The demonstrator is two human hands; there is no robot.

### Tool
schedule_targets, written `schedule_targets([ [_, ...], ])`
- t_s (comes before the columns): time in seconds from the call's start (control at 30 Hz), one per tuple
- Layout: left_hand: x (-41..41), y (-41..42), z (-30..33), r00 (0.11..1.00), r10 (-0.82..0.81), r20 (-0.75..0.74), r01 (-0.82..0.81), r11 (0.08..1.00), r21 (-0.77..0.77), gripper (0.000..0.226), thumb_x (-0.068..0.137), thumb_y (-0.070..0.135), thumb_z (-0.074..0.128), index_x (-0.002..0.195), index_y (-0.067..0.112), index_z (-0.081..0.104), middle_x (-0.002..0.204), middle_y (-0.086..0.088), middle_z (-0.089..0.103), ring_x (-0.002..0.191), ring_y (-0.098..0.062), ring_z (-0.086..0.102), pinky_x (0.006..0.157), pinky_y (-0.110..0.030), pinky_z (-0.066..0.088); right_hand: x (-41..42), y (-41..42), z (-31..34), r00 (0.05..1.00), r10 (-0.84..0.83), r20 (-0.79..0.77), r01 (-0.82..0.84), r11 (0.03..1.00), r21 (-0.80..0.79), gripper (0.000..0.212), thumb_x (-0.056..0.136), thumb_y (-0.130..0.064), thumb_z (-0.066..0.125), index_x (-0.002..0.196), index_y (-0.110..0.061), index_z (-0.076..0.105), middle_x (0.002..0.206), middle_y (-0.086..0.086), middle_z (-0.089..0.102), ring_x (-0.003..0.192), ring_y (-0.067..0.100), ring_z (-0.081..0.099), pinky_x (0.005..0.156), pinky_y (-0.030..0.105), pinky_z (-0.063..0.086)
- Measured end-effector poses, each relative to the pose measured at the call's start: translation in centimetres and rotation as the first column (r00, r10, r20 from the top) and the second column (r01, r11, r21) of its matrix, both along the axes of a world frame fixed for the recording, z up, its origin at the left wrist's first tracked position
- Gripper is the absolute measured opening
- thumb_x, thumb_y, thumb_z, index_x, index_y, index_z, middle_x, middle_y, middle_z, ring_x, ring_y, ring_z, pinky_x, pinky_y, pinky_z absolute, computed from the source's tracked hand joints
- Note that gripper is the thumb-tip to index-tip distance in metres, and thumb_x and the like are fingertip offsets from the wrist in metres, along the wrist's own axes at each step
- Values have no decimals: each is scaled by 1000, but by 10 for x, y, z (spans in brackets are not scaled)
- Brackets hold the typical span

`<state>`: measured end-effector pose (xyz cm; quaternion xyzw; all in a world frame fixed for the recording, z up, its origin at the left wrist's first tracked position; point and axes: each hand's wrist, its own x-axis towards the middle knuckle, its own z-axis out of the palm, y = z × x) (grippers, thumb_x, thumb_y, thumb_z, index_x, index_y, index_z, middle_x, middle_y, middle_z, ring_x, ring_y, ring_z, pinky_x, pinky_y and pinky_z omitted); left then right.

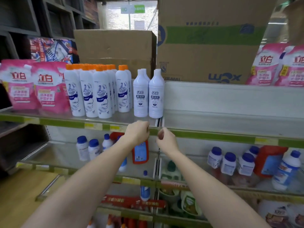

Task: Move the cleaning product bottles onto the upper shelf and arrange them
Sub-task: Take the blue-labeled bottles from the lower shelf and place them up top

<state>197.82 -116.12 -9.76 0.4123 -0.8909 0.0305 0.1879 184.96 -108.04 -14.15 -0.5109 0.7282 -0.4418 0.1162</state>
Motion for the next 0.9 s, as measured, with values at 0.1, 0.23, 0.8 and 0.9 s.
schedule_targets([
  [0.1, 29, 12, -48, 998, 47, 32, -51, 987, 155, 12, 92, 25, 55, 87, 16, 50, 100, -10, 65, 94, -35, 61, 66, -35, 41, 14, 18, -39, 998, 65, -13, -62, 984, 170, 11, 87, -13, 62, 89, -18, 53, 96, 3, 62, 92, 23, 59, 78, 34, 48],
  [0.23, 68, 36, -99, 991, 131, -6, -123, 947, 298, 22, 92, 22, 53, 74, 14, 44, 75, -3, 52, 74, -29, 51, 58, -34, 34, 38, 37, -83, 995, 101, -22, -91, 960, 264, 10, 88, -16, 63, 90, -20, 54, 96, -1, 62, 96, 22, 59, 83, 37, 51],
  [0.8, 154, 34, -177, 910, 321, -264, -150, 847, 510, 14, 88, 24, 58, 83, 11, 61, 80, -7, 68, 79, -28, 64, 72, -44, 57, 112, 9, -137, 987, 152, 48, -159, 949, 271, 7, 92, -15, 62, 91, -21, 58, 95, -1, 62, 89, 16, 60, 77, 31, 49],
  [0.9, 161, 5, -186, 919, 308, -246, -143, 842, 520, 13, 88, 22, 58, 82, 12, 63, 80, -7, 68, 78, -27, 65, 72, -44, 57, 125, -10, -140, 990, 126, 56, -137, 954, 268, 8, 92, -15, 64, 90, -21, 59, 92, -3, 63, 87, 14, 60, 72, 28, 44],
])
